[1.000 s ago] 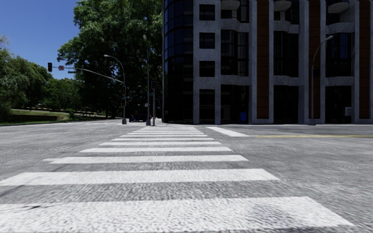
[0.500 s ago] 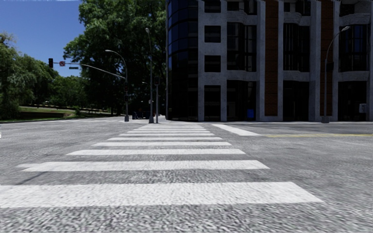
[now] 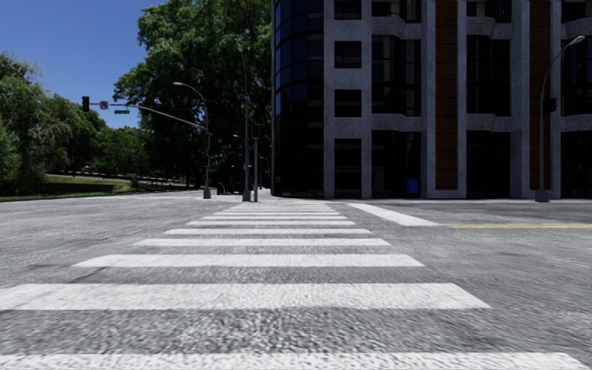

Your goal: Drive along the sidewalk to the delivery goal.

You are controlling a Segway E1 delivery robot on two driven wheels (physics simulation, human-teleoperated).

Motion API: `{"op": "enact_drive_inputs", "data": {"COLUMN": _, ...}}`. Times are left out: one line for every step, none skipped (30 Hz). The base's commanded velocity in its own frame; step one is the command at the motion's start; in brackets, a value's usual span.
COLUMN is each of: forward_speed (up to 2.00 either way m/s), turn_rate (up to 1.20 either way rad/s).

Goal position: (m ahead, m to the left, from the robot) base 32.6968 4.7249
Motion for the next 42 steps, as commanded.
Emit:
{"op": "enact_drive_inputs", "data": {"forward_speed": 2.00, "turn_rate": 0.00}}
{"op": "enact_drive_inputs", "data": {"forward_speed": 2.00, "turn_rate": 0.00}}
{"op": "enact_drive_inputs", "data": {"forward_speed": 2.00, "turn_rate": 0.00}}
{"op": "enact_drive_inputs", "data": {"forward_speed": 2.00, "turn_rate": 0.00}}
{"op": "enact_drive_inputs", "data": {"forward_speed": 2.00, "turn_rate": 0.00}}
{"op": "enact_drive_inputs", "data": {"forward_speed": 2.00, "turn_rate": 0.00}}
{"op": "enact_drive_inputs", "data": {"forward_speed": 2.00, "turn_rate": 0.00}}
{"op": "enact_drive_inputs", "data": {"forward_speed": 2.00, "turn_rate": 0.00}}
{"op": "enact_drive_inputs", "data": {"forward_speed": 2.00, "turn_rate": 0.00}}
{"op": "enact_drive_inputs", "data": {"forward_speed": 2.00, "turn_rate": 0.00}}
{"op": "enact_drive_inputs", "data": {"forward_speed": 2.00, "turn_rate": 0.00}}
{"op": "enact_drive_inputs", "data": {"forward_speed": 2.00, "turn_rate": 0.00}}
{"op": "enact_drive_inputs", "data": {"forward_speed": 2.00, "turn_rate": 0.00}}
{"op": "enact_drive_inputs", "data": {"forward_speed": 2.00, "turn_rate": 0.00}}
{"op": "enact_drive_inputs", "data": {"forward_speed": 2.00, "turn_rate": 0.00}}
{"op": "enact_drive_inputs", "data": {"forward_speed": 2.00, "turn_rate": 0.00}}
{"op": "enact_drive_inputs", "data": {"forward_speed": 2.00, "turn_rate": 0.00}}
{"op": "enact_drive_inputs", "data": {"forward_speed": 2.00, "turn_rate": 0.00}}
{"op": "enact_drive_inputs", "data": {"forward_speed": 2.00, "turn_rate": 0.00}}
{"op": "enact_drive_inputs", "data": {"forward_speed": 2.00, "turn_rate": 0.00}}
{"op": "enact_drive_inputs", "data": {"forward_speed": 2.00, "turn_rate": 0.00}}
{"op": "enact_drive_inputs", "data": {"forward_speed": 2.00, "turn_rate": 0.00}}
{"op": "enact_drive_inputs", "data": {"forward_speed": 2.00, "turn_rate": 0.00}}
{"op": "enact_drive_inputs", "data": {"forward_speed": 2.00, "turn_rate": 0.00}}
{"op": "enact_drive_inputs", "data": {"forward_speed": 2.00, "turn_rate": 0.00}}
{"op": "enact_drive_inputs", "data": {"forward_speed": 2.00, "turn_rate": 0.00}}
{"op": "enact_drive_inputs", "data": {"forward_speed": 2.00, "turn_rate": 0.00}}
{"op": "enact_drive_inputs", "data": {"forward_speed": 2.00, "turn_rate": 0.00}}
{"op": "enact_drive_inputs", "data": {"forward_speed": 2.00, "turn_rate": 0.00}}
{"op": "enact_drive_inputs", "data": {"forward_speed": 2.00, "turn_rate": 0.00}}
{"op": "enact_drive_inputs", "data": {"forward_speed": 2.00, "turn_rate": 0.00}}
{"op": "enact_drive_inputs", "data": {"forward_speed": 2.00, "turn_rate": 0.00}}
{"op": "enact_drive_inputs", "data": {"forward_speed": 2.00, "turn_rate": 0.00}}
{"op": "enact_drive_inputs", "data": {"forward_speed": 2.00, "turn_rate": 0.00}}
{"op": "enact_drive_inputs", "data": {"forward_speed": 2.00, "turn_rate": 0.00}}
{"op": "enact_drive_inputs", "data": {"forward_speed": 2.00, "turn_rate": 0.00}}
{"op": "enact_drive_inputs", "data": {"forward_speed": 2.00, "turn_rate": 0.00}}
{"op": "enact_drive_inputs", "data": {"forward_speed": 2.00, "turn_rate": 0.00}}
{"op": "enact_drive_inputs", "data": {"forward_speed": 2.00, "turn_rate": 0.00}}
{"op": "enact_drive_inputs", "data": {"forward_speed": 2.00, "turn_rate": 0.00}}
{"op": "enact_drive_inputs", "data": {"forward_speed": 2.00, "turn_rate": 0.00}}
{"op": "enact_drive_inputs", "data": {"forward_speed": 2.00, "turn_rate": 0.00}}
